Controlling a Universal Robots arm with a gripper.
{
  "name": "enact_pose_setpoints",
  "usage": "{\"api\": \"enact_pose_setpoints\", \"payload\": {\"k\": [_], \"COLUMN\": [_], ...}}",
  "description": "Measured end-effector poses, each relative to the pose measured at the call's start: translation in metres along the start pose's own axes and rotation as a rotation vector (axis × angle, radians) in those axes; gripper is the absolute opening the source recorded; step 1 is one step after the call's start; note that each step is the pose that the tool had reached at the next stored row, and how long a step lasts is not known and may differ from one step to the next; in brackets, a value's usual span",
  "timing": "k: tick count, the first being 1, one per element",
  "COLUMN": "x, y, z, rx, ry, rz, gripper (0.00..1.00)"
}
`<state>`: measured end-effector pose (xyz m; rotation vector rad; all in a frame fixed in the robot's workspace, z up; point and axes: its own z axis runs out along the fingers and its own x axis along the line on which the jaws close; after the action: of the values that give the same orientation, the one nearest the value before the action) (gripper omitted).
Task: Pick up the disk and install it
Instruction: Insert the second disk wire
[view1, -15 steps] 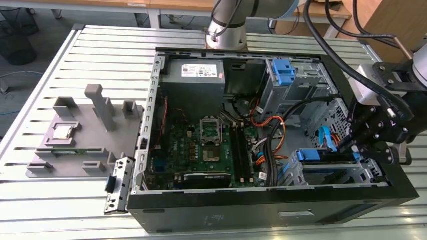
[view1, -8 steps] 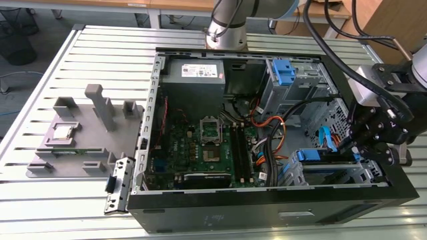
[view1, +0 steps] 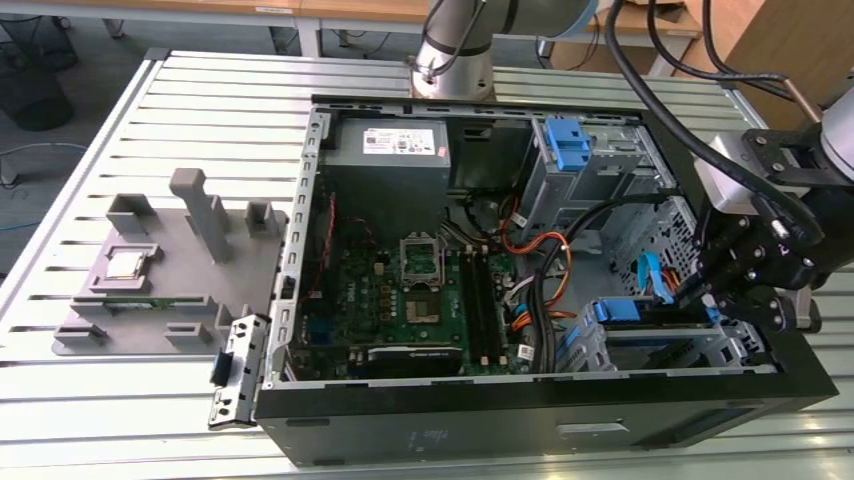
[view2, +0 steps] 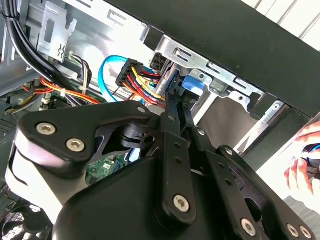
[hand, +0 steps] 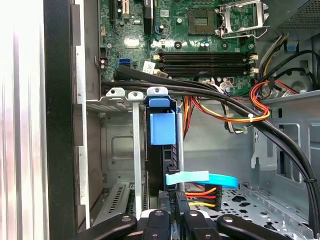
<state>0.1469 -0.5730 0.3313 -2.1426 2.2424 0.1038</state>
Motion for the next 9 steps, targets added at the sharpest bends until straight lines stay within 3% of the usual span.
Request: {"api": "enact_pose_setpoints", "payload": {"k": [9], "x": [-0.0004], "y": [0.0001], "z": [-0.0043], "rx": [0.0000], "ry": [-0.0007], "rz": [0.000], "gripper": [0.17]}}
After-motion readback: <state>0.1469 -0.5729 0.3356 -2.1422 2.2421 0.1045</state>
